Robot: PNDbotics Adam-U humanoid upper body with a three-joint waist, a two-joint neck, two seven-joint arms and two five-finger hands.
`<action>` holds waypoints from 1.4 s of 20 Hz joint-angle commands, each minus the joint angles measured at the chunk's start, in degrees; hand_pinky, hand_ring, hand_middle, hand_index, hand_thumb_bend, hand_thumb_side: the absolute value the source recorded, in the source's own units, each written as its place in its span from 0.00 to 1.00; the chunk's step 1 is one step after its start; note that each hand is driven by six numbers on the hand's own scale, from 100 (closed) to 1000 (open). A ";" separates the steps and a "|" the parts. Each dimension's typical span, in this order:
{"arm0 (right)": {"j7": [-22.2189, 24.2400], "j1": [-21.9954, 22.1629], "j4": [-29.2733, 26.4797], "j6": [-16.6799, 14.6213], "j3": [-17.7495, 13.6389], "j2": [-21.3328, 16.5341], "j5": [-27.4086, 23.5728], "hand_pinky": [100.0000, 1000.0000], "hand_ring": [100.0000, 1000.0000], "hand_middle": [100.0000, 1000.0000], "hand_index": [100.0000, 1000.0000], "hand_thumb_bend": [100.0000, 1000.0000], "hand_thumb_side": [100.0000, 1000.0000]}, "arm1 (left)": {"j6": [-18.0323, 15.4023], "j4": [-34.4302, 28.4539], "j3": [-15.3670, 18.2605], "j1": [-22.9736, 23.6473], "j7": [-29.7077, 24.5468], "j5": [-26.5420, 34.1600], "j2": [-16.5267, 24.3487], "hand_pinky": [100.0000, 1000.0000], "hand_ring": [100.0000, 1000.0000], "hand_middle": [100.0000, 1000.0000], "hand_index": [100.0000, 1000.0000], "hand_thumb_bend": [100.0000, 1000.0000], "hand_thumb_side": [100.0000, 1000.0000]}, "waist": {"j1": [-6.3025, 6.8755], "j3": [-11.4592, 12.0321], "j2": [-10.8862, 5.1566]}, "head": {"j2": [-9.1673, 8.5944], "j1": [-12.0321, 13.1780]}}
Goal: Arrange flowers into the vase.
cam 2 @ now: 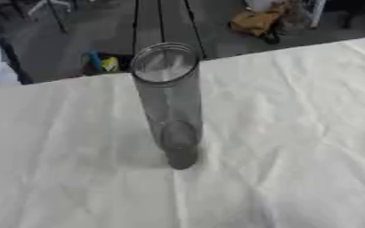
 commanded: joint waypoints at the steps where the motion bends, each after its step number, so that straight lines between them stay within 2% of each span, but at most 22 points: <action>1: 0.00 -0.63 -1.08 0.04 -0.23 -0.86 0.20 0.85 0.52 0.42 0.66 0.00 1.00 | 0.76 0.00 -0.55 -0.46 -0.86 -1.24 1.41 0.00 0.00 0.00 0.01 0.08 0.66 | 0.58 -0.09 -0.84 | -1.05 -0.18; 14: -0.19 -1.16 -1.08 0.34 -0.30 -0.64 0.47 0.85 0.52 0.41 0.66 0.00 1.00 | 1.02 0.71 -2.24 0.95 -4.02 -5.22 0.61 0.00 0.00 0.00 0.01 0.05 0.65 | 0.76 -0.29 -0.15 | -2.87 -0.43; 28: 0.38 -1.94 -1.08 0.21 -0.22 -0.17 1.00 0.86 0.52 0.41 0.66 0.00 1.00 | -9.12 -0.71 -1.36 1.26 -7.70 -11.96 -0.52 0.00 0.00 0.00 0.01 0.02 0.64 | 0.95 -0.75 1.41 | -4.59 -0.32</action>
